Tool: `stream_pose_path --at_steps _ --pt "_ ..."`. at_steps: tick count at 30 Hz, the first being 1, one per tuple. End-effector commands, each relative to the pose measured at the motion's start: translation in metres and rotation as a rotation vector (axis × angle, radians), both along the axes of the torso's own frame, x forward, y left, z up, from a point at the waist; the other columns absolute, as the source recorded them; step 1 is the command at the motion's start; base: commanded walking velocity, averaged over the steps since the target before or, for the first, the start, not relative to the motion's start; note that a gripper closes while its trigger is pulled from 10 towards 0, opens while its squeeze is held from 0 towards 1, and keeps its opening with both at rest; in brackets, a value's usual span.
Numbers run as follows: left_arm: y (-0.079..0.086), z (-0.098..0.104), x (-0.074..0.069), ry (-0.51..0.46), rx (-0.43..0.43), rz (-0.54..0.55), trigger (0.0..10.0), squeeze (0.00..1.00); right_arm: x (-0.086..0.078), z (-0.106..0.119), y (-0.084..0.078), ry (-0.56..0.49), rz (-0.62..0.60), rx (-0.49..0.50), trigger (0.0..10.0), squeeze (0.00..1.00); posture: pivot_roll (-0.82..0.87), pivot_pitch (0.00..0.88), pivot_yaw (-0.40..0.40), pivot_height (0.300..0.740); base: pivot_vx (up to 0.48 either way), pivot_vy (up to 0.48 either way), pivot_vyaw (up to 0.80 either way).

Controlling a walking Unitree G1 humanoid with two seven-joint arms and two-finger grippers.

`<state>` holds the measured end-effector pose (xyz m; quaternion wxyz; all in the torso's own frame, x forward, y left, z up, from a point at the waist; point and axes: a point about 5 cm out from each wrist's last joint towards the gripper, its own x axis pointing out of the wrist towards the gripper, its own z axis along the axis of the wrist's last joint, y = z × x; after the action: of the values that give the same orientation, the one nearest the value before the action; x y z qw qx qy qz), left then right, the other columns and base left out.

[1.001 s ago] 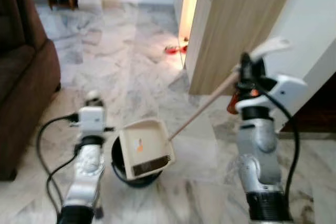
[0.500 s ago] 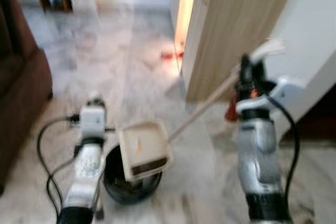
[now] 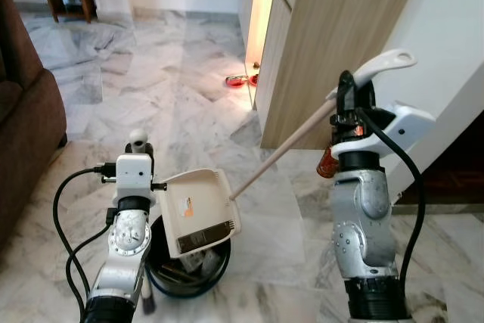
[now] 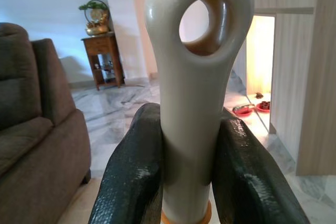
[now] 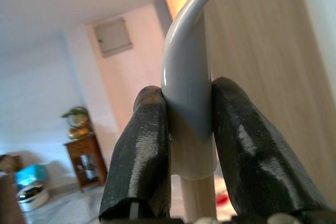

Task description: Sweep floor

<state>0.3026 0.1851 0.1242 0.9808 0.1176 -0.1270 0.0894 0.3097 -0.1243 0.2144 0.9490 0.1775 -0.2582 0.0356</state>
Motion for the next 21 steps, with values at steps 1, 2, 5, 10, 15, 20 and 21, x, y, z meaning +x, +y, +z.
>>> stream_pose_path --at_steps 1,2,5,10,15,20,21 --pt "-0.004 0.013 0.001 -0.066 0.003 -0.020 10.0 0.00 -0.007 0.024 0.008 -0.113 0.027 0.001 10.0 0.00 0.17 0.000 -0.091 0.740 0.000 0.000 0.00" --pt "-0.004 0.013 0.001 -0.067 0.003 -0.021 10.0 0.00 -0.009 0.025 0.012 -0.124 0.046 -0.003 10.0 0.00 0.17 0.000 -0.091 0.740 0.000 0.000 0.00" --pt "-0.004 0.013 0.001 -0.067 0.003 -0.022 10.0 0.00 -0.011 0.028 0.020 -0.141 0.080 -0.012 10.0 0.00 0.17 0.000 -0.092 0.740 0.000 0.000 0.00" --pt "-0.004 0.012 0.000 -0.068 0.002 -0.022 10.0 0.00 -0.020 0.035 0.040 -0.200 0.180 -0.009 10.0 0.00 0.17 0.000 -0.091 0.740 0.000 0.000 0.00" --pt "-0.004 0.013 0.000 -0.069 0.004 -0.025 10.0 0.00 -0.027 0.041 0.052 -0.253 0.231 -0.057 10.0 0.00 0.17 0.000 -0.092 0.740 0.000 0.000 0.00" --pt "-0.004 0.013 0.000 -0.072 0.002 -0.028 10.0 0.00 -0.036 0.049 0.068 -0.322 0.275 -0.136 10.0 0.00 0.17 0.000 -0.094 0.740 0.000 0.000 0.00" --pt "-0.004 0.013 0.000 -0.073 0.002 -0.029 10.0 0.00 -0.037 0.050 0.071 -0.332 0.280 -0.145 10.0 0.00 0.17 0.000 -0.094 0.740 0.000 0.000 0.00"
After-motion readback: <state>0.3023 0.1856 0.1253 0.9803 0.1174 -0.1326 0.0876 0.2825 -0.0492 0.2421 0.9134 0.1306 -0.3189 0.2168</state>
